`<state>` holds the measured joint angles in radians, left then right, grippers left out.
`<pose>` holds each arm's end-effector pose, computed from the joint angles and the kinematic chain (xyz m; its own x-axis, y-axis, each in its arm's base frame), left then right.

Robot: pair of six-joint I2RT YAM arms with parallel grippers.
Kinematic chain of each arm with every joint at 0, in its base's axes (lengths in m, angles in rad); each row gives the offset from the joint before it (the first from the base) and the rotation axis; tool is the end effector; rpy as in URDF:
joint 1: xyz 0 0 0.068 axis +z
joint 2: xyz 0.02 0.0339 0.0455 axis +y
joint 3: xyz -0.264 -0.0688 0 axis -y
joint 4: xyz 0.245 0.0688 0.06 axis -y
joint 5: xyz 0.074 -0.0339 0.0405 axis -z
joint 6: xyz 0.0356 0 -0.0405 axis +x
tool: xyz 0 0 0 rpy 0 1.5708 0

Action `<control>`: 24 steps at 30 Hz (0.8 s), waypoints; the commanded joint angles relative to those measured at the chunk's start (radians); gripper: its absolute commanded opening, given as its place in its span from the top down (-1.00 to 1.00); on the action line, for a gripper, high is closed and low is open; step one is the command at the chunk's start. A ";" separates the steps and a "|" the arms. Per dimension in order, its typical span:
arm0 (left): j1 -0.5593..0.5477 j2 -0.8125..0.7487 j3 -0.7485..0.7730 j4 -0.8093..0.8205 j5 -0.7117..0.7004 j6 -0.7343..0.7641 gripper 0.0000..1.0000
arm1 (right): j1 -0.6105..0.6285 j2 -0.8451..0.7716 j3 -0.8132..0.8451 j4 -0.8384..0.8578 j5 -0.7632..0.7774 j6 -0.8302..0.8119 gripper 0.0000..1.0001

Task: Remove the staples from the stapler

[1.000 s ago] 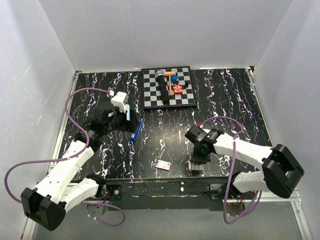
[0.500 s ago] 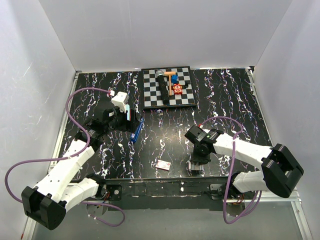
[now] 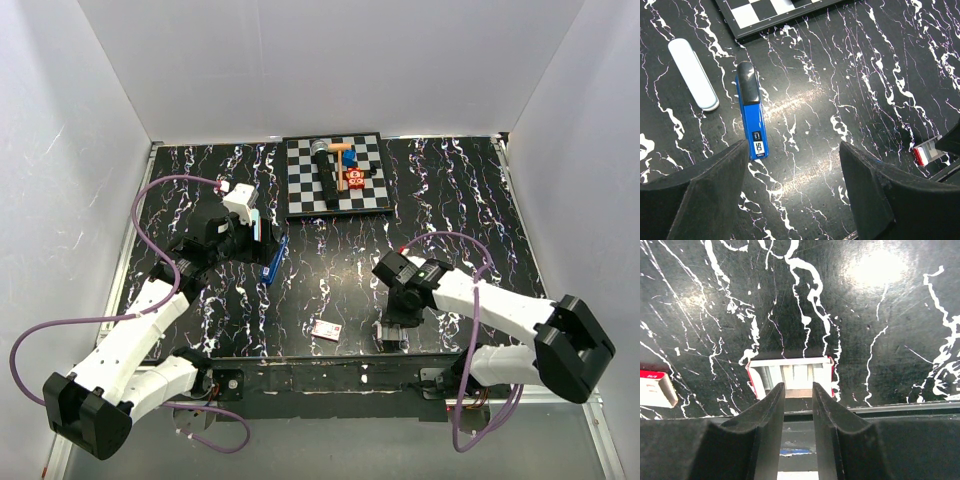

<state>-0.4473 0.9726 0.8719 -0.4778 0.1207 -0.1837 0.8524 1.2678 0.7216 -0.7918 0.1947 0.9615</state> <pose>0.1899 -0.0959 0.3069 -0.5797 0.0770 -0.8112 0.4215 0.8803 -0.2177 0.1413 0.1512 0.1835 -0.9481 0.1379 -0.2864 0.1193 0.9895 0.0814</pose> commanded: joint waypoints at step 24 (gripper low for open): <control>-0.217 0.066 -0.014 -0.056 -0.076 -0.129 -0.15 | -0.004 -0.186 -0.093 -0.075 0.055 -0.010 0.33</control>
<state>-0.6468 1.0397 0.8719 -0.5163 0.0708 -0.2340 0.8520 1.0817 0.6407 -0.8818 0.2531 0.9508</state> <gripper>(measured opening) 0.612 0.339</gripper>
